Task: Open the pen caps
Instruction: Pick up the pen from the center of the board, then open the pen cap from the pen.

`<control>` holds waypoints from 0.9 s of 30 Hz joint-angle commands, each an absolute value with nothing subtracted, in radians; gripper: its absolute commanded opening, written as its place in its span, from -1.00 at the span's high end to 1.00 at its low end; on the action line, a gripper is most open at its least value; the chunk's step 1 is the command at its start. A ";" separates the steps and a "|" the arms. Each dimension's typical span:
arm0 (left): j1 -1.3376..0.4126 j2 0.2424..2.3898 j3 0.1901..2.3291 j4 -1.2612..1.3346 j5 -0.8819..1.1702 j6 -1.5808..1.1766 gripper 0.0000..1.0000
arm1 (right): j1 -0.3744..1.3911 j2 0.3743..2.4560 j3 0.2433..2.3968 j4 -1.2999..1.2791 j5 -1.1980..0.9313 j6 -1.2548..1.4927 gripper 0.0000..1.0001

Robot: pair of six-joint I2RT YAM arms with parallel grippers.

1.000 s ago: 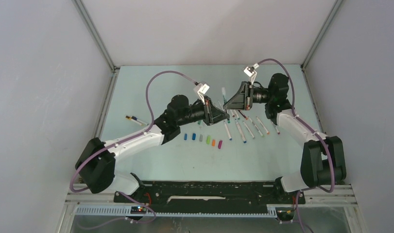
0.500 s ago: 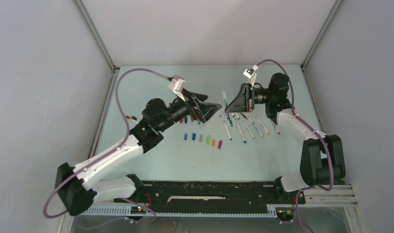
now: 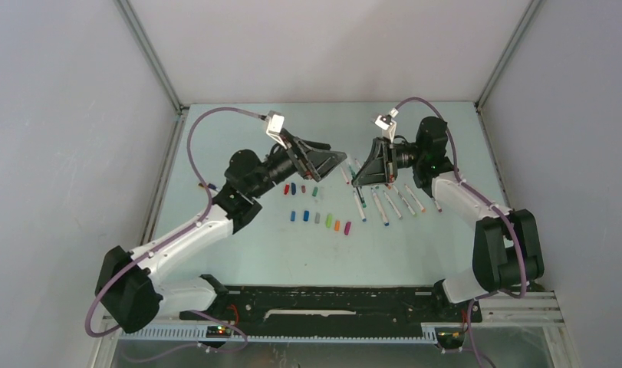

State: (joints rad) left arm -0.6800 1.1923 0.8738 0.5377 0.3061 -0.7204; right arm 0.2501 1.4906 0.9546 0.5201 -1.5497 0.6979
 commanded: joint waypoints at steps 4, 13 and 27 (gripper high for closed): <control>-0.742 1.224 0.885 0.572 0.215 -0.735 -0.80 | 0.253 1.505 0.994 0.532 -1.577 0.683 1.00; -0.763 1.300 0.942 0.515 0.169 -0.779 -0.23 | 0.253 1.505 0.994 0.527 -1.571 0.679 1.00; -0.778 1.349 0.968 0.527 0.188 -0.802 0.31 | 0.250 1.511 0.994 0.509 -1.552 0.673 1.00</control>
State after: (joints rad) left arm -0.7734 1.3411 0.8986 0.5076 0.1864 -0.7971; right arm 0.2493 1.5074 0.9546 0.4950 -1.5452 0.6907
